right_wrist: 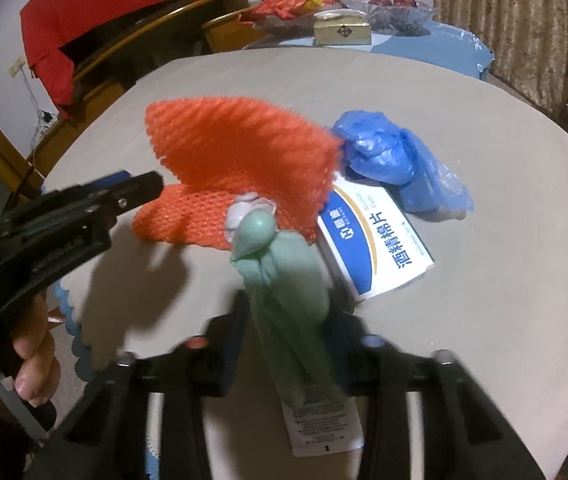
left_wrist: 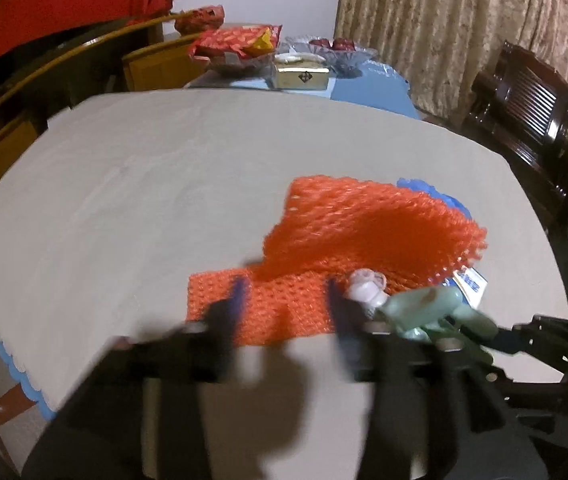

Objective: Collect trash
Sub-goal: 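Grasp the orange foam net with the left gripper while the right gripper grasps the green glove, then carry the foam net and green glove over the bin and open both grippers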

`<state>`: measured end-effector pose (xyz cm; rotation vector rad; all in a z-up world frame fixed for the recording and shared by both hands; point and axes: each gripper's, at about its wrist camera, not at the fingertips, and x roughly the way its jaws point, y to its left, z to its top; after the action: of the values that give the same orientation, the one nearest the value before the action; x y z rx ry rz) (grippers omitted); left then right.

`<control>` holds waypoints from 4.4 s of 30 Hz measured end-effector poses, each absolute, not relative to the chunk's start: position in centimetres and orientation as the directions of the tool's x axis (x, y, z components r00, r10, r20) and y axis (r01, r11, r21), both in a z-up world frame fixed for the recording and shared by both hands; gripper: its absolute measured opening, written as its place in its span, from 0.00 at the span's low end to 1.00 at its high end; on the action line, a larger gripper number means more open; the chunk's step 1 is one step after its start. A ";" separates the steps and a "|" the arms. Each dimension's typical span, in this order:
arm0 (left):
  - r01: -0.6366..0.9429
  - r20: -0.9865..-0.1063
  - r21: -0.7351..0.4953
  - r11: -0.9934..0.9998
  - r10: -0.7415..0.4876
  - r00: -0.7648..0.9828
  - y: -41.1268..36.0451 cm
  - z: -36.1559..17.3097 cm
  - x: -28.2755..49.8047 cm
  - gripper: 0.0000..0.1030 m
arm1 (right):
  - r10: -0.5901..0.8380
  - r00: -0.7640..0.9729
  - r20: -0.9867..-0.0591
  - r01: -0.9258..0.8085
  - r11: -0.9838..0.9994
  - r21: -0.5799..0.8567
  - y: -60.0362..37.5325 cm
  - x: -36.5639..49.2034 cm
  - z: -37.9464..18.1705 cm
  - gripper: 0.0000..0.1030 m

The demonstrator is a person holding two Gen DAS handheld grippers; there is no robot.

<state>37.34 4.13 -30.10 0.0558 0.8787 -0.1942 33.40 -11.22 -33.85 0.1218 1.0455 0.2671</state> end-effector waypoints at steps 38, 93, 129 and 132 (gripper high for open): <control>0.204 -0.729 -0.086 0.975 -0.201 0.655 3.1 -26.1 37.3 0.04 | 0.299 0.544 -0.784 -0.144 0.954 0.264 -14.0 30.6 -28.7 0.11; 0.401 -0.747 -0.043 0.915 -0.296 0.596 -24.6 -18.0 20.1 0.04 | -0.100 0.736 -0.670 0.320 0.923 0.213 -45.4 11.2 -19.2 0.11; 0.560 -0.803 -0.023 0.828 -0.349 0.483 -45.2 -25.0 20.7 0.04 | -0.194 0.635 -0.748 0.497 0.843 0.204 -60.6 10.5 -27.1 0.10; 0.570 -0.808 -0.018 0.821 -0.348 0.476 -46.2 -25.8 20.8 0.04 | -0.192 0.619 -0.762 0.508 0.837 0.202 -61.4 10.8 -28.1 0.10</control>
<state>20.78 -46.16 -25.78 0.2689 0.9158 -0.5696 10.81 -61.40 -28.15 0.4257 0.8097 -0.4169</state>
